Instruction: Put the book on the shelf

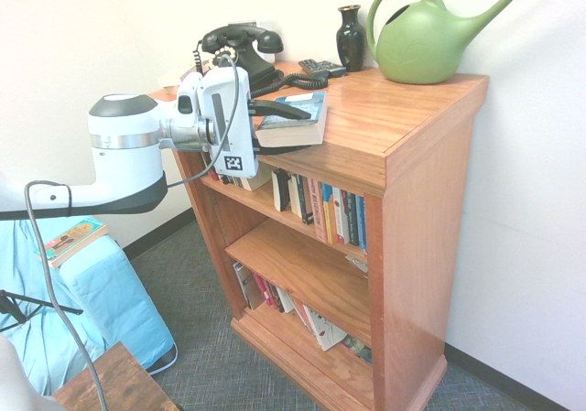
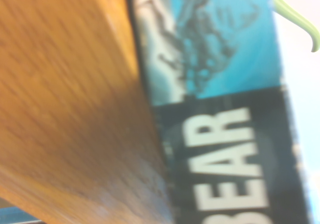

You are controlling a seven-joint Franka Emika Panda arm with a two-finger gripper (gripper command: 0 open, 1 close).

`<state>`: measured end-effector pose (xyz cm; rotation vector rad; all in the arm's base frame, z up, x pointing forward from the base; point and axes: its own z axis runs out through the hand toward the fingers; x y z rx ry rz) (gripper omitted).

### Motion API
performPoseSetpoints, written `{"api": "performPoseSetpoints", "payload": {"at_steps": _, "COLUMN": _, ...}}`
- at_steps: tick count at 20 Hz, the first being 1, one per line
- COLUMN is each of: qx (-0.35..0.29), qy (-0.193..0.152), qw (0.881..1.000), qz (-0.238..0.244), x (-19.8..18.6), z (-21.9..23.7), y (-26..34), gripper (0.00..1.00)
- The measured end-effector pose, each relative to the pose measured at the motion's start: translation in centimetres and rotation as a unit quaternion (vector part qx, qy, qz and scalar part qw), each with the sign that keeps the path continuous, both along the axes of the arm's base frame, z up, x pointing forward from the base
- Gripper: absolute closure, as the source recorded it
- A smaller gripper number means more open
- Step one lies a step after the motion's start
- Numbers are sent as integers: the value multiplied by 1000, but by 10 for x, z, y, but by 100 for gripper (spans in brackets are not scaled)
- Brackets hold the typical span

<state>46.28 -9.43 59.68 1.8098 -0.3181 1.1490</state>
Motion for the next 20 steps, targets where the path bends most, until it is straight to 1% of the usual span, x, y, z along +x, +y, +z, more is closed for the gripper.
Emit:
{"api": "performPoseSetpoints", "payload": {"at_steps": 9, "qx": -1, "qy": 4, "qw": 1000, "qz": -8, "x": 2, "z": -3, "y": 1, "gripper": 100}}
{"api": "performPoseSetpoints", "payload": {"at_steps": 12, "qx": 13, "qy": -3, "qw": 1000, "qz": -12, "x": 1, "z": 2, "y": 2, "gripper": 100}}
{"api": "performPoseSetpoints", "payload": {"at_steps": 14, "qx": 39, "qy": -14, "qw": 999, "qz": -10, "x": -2, "z": 13, "y": 12, "gripper": 100}}
{"api": "performPoseSetpoints", "payload": {"at_steps": 16, "qx": 76, "qy": -24, "qw": 997, "qz": -10, "x": -12, "z": 29, "y": 26, "gripper": 100}}
{"api": "performPoseSetpoints", "payload": {"at_steps": 18, "qx": 119, "qy": -30, "qw": 992, "qz": -18, "x": -37, "z": 46, "y": 42, "gripper": 100}}
{"api": "performPoseSetpoints", "payload": {"at_steps": 20, "qx": 167, "qy": -27, "qw": 985, "qz": -30, "x": -71, "z": 55, "y": 61, "gripper": 100}}
